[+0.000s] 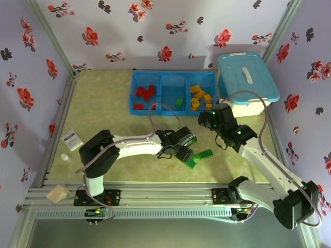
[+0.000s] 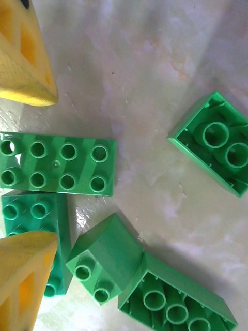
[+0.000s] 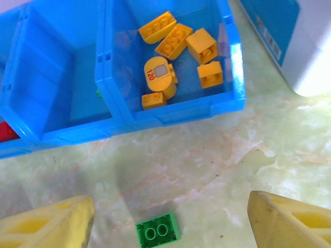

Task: Sort the legos into containers by color
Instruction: Pick up the lego from the middle-left of the table.

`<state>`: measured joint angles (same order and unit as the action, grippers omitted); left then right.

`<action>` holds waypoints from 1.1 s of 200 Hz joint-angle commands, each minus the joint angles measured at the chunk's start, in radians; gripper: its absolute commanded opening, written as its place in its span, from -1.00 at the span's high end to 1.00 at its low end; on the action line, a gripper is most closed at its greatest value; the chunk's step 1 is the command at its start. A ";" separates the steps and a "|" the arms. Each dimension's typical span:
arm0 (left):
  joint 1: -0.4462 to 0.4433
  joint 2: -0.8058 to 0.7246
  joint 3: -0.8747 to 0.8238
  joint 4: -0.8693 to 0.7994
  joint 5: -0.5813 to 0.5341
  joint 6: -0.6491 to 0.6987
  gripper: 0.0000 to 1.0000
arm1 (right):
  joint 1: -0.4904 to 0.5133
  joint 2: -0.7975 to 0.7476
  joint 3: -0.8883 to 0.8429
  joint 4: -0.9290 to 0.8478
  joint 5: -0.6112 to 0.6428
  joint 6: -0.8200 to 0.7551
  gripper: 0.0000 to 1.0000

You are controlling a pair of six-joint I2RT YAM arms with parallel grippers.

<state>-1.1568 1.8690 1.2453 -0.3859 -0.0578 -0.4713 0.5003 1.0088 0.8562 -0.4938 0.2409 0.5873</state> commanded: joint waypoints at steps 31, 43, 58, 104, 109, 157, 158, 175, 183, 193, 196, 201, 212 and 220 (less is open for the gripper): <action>-0.009 0.091 0.094 -0.104 -0.009 0.035 -0.23 | -0.029 -0.109 -0.069 -0.032 0.026 0.051 -0.53; -0.009 0.106 0.107 -0.116 -0.014 0.036 -0.21 | -0.031 -0.126 -0.069 -0.041 0.028 0.049 -0.53; -0.009 0.123 0.121 -0.125 -0.016 0.037 -0.18 | -0.032 -0.142 -0.071 -0.050 0.031 0.049 -0.52; -0.008 0.156 0.150 -0.142 -0.020 0.036 0.00 | -0.034 -0.164 -0.070 -0.060 0.022 0.051 -0.51; -0.009 0.161 0.152 -0.144 -0.022 0.036 0.02 | -0.035 -0.164 -0.071 -0.061 0.022 0.051 -0.51; -0.008 0.187 0.174 -0.177 -0.052 0.039 0.30 | -0.035 -0.169 -0.072 -0.063 0.024 0.052 -0.50; -0.008 0.187 0.173 -0.177 -0.053 0.039 0.30 | -0.035 -0.170 -0.072 -0.063 0.024 0.052 -0.50; -0.001 0.179 0.175 -0.185 -0.070 0.042 0.42 | -0.035 -0.168 -0.075 -0.062 0.024 0.051 -0.50; 0.007 0.174 0.174 -0.191 -0.077 0.043 0.46 | -0.034 -0.168 -0.075 -0.061 0.022 0.051 -0.50; 0.020 0.158 0.170 -0.195 -0.087 0.043 0.48 | -0.035 -0.169 -0.077 -0.061 0.019 0.054 -0.50; 0.025 0.152 0.167 -0.197 -0.089 0.044 0.49 | -0.035 -0.169 -0.077 -0.061 0.018 0.053 -0.50; 0.034 0.140 0.161 -0.194 -0.091 0.043 0.50 | -0.035 -0.169 -0.077 -0.060 0.018 0.054 -0.50; 0.057 0.107 0.145 -0.185 -0.092 0.042 0.50 | -0.036 -0.171 -0.078 -0.063 0.016 0.054 -0.50; 0.081 0.079 0.130 -0.176 -0.093 0.038 0.50 | -0.035 -0.170 -0.078 -0.064 0.017 0.055 -0.50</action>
<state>-1.1366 2.0289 1.4048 -0.5354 -0.1131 -0.4377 0.4709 0.8524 0.7872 -0.5468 0.2440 0.6220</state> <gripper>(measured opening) 0.327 0.749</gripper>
